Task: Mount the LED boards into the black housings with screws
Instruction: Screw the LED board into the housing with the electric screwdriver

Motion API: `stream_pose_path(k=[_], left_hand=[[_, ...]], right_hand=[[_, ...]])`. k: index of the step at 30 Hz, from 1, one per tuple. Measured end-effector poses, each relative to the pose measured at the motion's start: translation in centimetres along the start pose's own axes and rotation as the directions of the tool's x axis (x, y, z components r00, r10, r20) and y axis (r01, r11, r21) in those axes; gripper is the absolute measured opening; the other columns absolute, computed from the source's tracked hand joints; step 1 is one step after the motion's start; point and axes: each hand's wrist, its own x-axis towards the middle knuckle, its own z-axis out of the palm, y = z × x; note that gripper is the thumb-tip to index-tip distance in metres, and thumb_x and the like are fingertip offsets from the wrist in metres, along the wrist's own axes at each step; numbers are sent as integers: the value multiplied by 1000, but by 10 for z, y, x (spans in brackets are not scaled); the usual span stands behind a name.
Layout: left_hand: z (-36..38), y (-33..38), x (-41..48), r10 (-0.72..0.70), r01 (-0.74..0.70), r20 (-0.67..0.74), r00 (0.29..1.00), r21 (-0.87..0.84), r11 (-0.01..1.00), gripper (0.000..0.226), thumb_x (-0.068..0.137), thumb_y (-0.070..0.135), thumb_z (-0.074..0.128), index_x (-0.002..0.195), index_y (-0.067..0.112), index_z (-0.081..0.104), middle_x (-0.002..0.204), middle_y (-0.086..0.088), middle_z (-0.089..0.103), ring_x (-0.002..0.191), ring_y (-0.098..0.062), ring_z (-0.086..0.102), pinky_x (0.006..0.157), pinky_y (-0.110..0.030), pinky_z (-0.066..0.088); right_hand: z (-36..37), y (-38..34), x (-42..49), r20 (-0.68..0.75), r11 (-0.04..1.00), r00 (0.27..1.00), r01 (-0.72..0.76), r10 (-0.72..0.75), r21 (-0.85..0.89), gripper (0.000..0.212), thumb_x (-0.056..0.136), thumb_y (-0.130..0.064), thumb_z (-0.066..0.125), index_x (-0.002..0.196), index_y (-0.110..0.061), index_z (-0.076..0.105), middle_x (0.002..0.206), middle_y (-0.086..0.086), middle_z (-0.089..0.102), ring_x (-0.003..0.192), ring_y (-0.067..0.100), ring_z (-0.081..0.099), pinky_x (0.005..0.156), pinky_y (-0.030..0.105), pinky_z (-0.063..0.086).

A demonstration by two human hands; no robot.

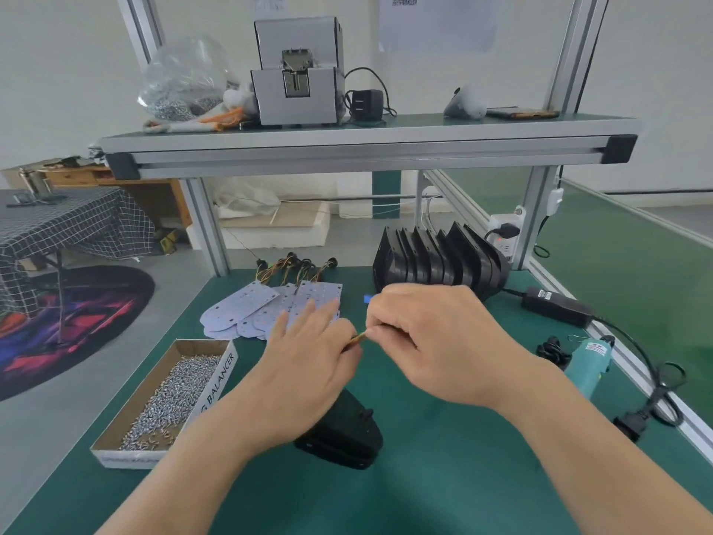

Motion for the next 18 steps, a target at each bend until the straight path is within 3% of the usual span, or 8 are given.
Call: stream_pose_path(k=[3, 6, 8, 11, 14, 15, 18], left_hand=[[1, -11, -5, -126, 131, 76, 989, -60, 990, 18, 100, 49, 25, 86, 43, 35, 154, 0, 21, 153, -26, -4, 118, -59, 14], [-2, -14, -6, -130, 148, 90, 987, -235, 961, 15, 99, 49, 37, 86, 43, 42, 162, 3, 9, 153, -15, -10, 117, -50, 18], [-2, -15, -5, -135, 158, 95, 986, -308, 938, 15, 97, 48, 48, 85, 38, 47, 161, 5, 16, 150, -7, 10, 103, -40, 31], [0, -14, -2, -149, 147, 17, 989, -308, 940, 18, 90, 45, 60, 75, 40, 53, 154, 12, 33, 136, -11, 39, 95, -31, 35], [1, -7, 1, -172, 147, -102, 980, -220, 964, 15, 88, 39, 63, 76, 33, 57, 150, 10, 39, 125, -13, 48, 84, -26, 32], [0, -1, 2, -168, 143, -124, 978, -187, 972, 13, 89, 37, 63, 79, 31, 59, 149, 9, 40, 124, -14, 50, 81, -26, 32], [1, 14, 5, -129, 116, -155, 979, -89, 989, 9, 88, 30, 61, 86, 22, 62, 146, 2, 41, 116, -23, 55, 84, -32, 40]], right_hand=[[-8, 5, -3, -55, 1000, 998, -6, 7, 13, 19, 99, -25, 55, 81, -20, 57, 72, -9, 47, 68, 14, 43, 62, 41, 45], [-8, 7, -7, -65, 1000, 998, -26, 26, 12, 17, 98, -24, 56, 81, -21, 57, 73, -9, 48, 69, 14, 42, 61, 40, 45], [-5, 9, -9, -61, 997, 996, -66, 67, 30, 16, 99, -25, 56, 83, -23, 58, 75, -10, 49, 71, 12, 42, 63, 38, 45], [-3, 10, -11, -11, 991, 991, -136, 136, 18, 17, 100, -31, 50, 84, -28, 55, 77, -12, 49, 78, 9, 42, 74, 37, 45], [4, -2, -7, 138, 975, 985, -70, 100, -209, 24, 103, -44, 36, 91, -28, 50, 85, -11, 55, 90, 15, 44, 88, 38, 37], [10, -10, -5, 169, 969, 980, -63, 105, -239, 25, 104, -43, 33, 92, -25, 46, 89, -8, 58, 89, 19, 46, 84, 39, 34], [32, -27, 1, 284, 975, 943, -122, 173, -188, 12, 98, -17, 41, 92, -20, 31, 93, 5, 58, 76, 30, 46, 67, 38, 28]])
